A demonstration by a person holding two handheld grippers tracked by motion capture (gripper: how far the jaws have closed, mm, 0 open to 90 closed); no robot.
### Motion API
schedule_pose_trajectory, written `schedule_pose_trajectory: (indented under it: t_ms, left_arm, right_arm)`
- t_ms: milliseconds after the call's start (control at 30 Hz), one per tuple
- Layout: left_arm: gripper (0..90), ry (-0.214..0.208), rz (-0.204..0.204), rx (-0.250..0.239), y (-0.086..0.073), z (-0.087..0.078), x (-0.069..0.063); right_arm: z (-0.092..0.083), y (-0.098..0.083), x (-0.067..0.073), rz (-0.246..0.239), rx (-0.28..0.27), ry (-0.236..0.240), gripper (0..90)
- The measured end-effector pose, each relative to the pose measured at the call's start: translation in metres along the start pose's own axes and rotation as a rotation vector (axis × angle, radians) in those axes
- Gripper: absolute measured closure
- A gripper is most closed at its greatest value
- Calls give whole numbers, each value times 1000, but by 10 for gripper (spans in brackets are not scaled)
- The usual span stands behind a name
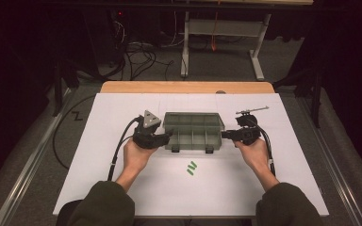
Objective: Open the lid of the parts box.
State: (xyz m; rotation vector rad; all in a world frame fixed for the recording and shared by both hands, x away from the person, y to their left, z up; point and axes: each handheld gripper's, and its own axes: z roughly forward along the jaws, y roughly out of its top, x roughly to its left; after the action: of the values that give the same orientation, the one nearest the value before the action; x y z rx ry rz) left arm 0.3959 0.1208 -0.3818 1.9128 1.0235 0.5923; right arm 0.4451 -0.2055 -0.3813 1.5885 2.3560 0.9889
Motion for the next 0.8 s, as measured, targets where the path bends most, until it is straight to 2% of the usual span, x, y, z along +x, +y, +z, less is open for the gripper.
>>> schedule_pose_trajectory:
  t_ms: [467, 800]
  left_arm:
    - [432, -6, -20, -12, 6, 0, 3]
    - [433, -8, -27, -21, 8, 0, 5]
  right_arm:
    - [14, 14, 6, 24, 39, -21, 696]
    - [21, 18, 5, 35, 39, -51, 677]
